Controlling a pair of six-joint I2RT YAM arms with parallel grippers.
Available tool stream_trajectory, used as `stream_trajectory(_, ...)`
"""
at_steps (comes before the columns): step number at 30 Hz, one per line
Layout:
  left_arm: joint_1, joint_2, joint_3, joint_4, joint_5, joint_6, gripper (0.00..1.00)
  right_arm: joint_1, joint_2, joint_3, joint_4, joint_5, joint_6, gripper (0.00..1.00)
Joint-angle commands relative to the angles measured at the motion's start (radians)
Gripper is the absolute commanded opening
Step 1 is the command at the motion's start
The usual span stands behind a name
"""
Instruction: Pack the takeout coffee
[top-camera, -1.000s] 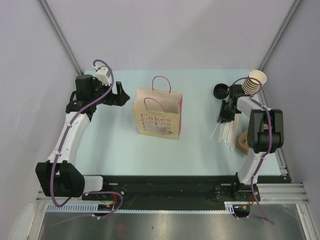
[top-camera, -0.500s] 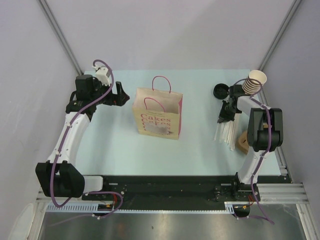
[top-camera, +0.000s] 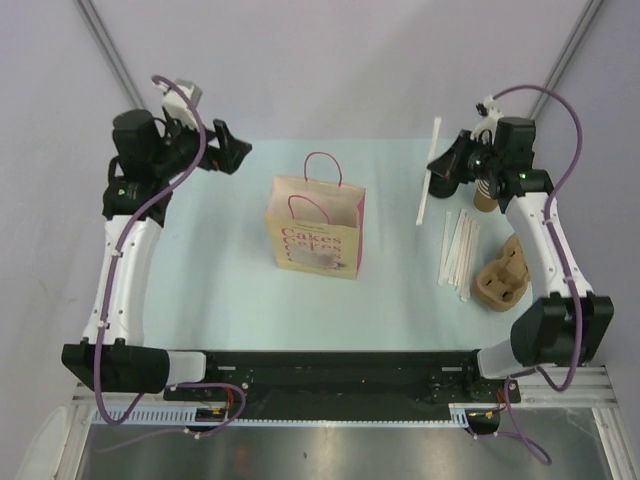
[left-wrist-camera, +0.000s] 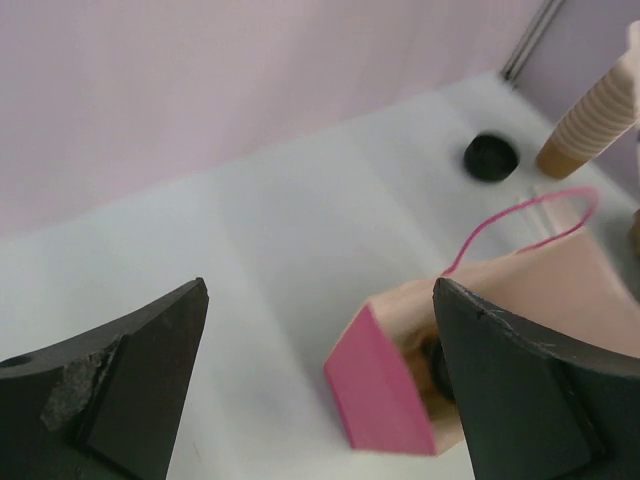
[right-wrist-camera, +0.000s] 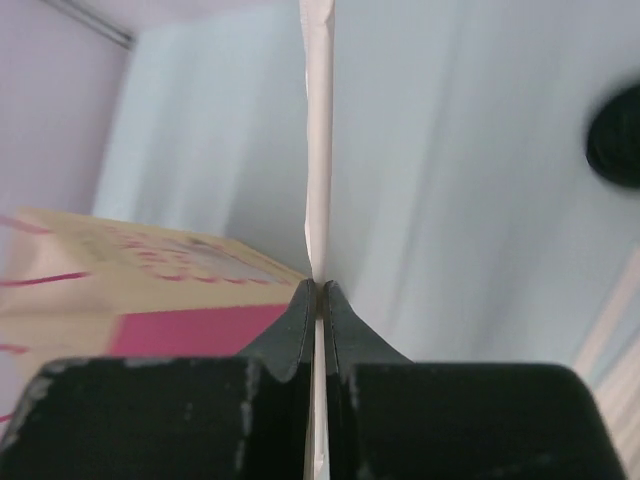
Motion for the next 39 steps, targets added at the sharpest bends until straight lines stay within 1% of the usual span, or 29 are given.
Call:
stream_trajectory(1, 0.002, 0.025, 0.201, 0.254, 0.236, -0.138, 0.99, 0.118, -0.128, 0.108, 0.267, -0.070, -0.068, 0.00)
stream_trajectory(2, -0.001, 0.053, 0.222, 0.311, 0.328, -0.236, 0.99, 0.138, -0.139, 0.119, 0.301, -0.067, -0.093, 0.00)
stream_trajectory(3, -0.007, 0.068, 0.245, 0.419, 0.357, -0.282, 0.99, 0.160, -0.153, 0.134, 0.346, -0.062, -0.116, 0.00)
stream_trajectory(4, -0.033, 0.087, 0.293, 0.449, 0.386, -0.319, 0.98, 0.210, -0.154, 0.169, 0.359, -0.049, -0.138, 0.00)
stream_trajectory(6, -0.070, 0.129, 0.358, 0.567, 0.433, -0.392, 0.98, 0.260, -0.159, 0.207, 0.390, -0.030, -0.199, 0.00)
stream_trajectory(8, -0.132, 0.148, 0.387, 0.655, 0.450, -0.436, 0.97, 0.333, -0.159, 0.246, 0.420, -0.024, -0.252, 0.00)
stream_trajectory(9, -0.154, 0.169, 0.401, 0.672, 0.463, -0.444, 0.97, 0.358, -0.159, 0.255, 0.433, -0.028, -0.268, 0.00)
stream_trajectory(10, -0.201, 0.179, 0.426, 0.684, 0.467, -0.447, 0.95, 0.379, -0.157, 0.264, 0.440, -0.030, -0.286, 0.00)
stream_trajectory(11, -0.223, 0.189, 0.440, 0.696, 0.474, -0.447, 0.94, 0.437, -0.156, 0.290, 0.442, -0.027, -0.305, 0.00)
stream_trajectory(13, -0.283, 0.217, 0.478, 0.710, 0.493, -0.456, 0.90, 0.491, -0.151, 0.310, 0.437, -0.012, -0.368, 0.00)
stream_trajectory(14, -0.298, 0.225, 0.487, 0.730, 0.499, -0.471, 0.89, 0.514, -0.150, 0.324, 0.428, -0.009, -0.395, 0.00)
stream_trajectory(15, -0.327, 0.229, 0.501, 0.739, 0.502, -0.481, 0.88, 0.563, -0.151, 0.329, 0.421, 0.005, -0.438, 0.00)
stream_trajectory(18, -0.363, 0.237, 0.506, 0.729, 0.505, -0.488, 0.83, 0.625, -0.159, 0.324, 0.414, 0.021, -0.486, 0.00)
stream_trajectory(19, -0.384, 0.233, 0.497, 0.726, 0.509, -0.491, 0.79, 0.636, -0.162, 0.323, 0.416, 0.025, -0.507, 0.00)
stream_trajectory(21, -0.410, 0.226, 0.477, 0.732, 0.516, -0.511, 0.74, 0.655, -0.162, 0.312, 0.419, 0.036, -0.523, 0.00)
stream_trajectory(22, -0.416, 0.220, 0.449, 0.741, 0.517, -0.519, 0.64, 0.666, -0.162, 0.307, 0.421, 0.037, -0.526, 0.00)
stream_trajectory(25, -0.432, 0.202, 0.412, 0.773, 0.520, -0.545, 0.51, 0.679, -0.159, 0.297, 0.433, 0.027, -0.535, 0.00)
stream_trajectory(27, -0.433, 0.196, 0.406, 0.769, 0.519, -0.545, 0.49, 0.686, -0.156, 0.295, 0.442, 0.025, -0.541, 0.00)
stream_trajectory(30, -0.435, 0.194, 0.407, 0.758, 0.517, -0.541, 0.34, 0.697, -0.148, 0.294, 0.448, 0.025, -0.550, 0.00)
stream_trajectory(31, -0.435, 0.193, 0.409, 0.753, 0.516, -0.536, 0.22, 0.699, -0.147, 0.292, 0.450, 0.027, -0.549, 0.00)
stream_trajectory(33, -0.435, 0.188, 0.412, 0.721, 0.503, -0.515, 0.12, 0.703, -0.147, 0.289, 0.451, 0.037, -0.547, 0.01)
stream_trajectory(34, -0.435, 0.190, 0.424, 0.701, 0.499, -0.504, 0.02, 0.703, -0.148, 0.287, 0.453, 0.047, -0.541, 0.11)
stream_trajectory(35, -0.432, 0.191, 0.435, 0.631, 0.496, -0.467, 0.00, 0.702, -0.147, 0.286, 0.454, 0.056, -0.532, 0.22)
stream_trajectory(36, -0.430, 0.193, 0.453, 0.591, 0.484, -0.443, 0.00, 0.703, -0.147, 0.287, 0.453, 0.070, -0.521, 0.44)
stream_trajectory(38, -0.426, 0.191, 0.460, 0.482, 0.474, -0.363, 0.00, 0.703, -0.157, 0.278, 0.444, 0.091, -0.515, 0.61)
stream_trajectory(39, -0.415, 0.191, 0.457, 0.448, 0.467, -0.335, 0.00, 0.699, -0.163, 0.271, 0.445, 0.123, -0.503, 0.73)
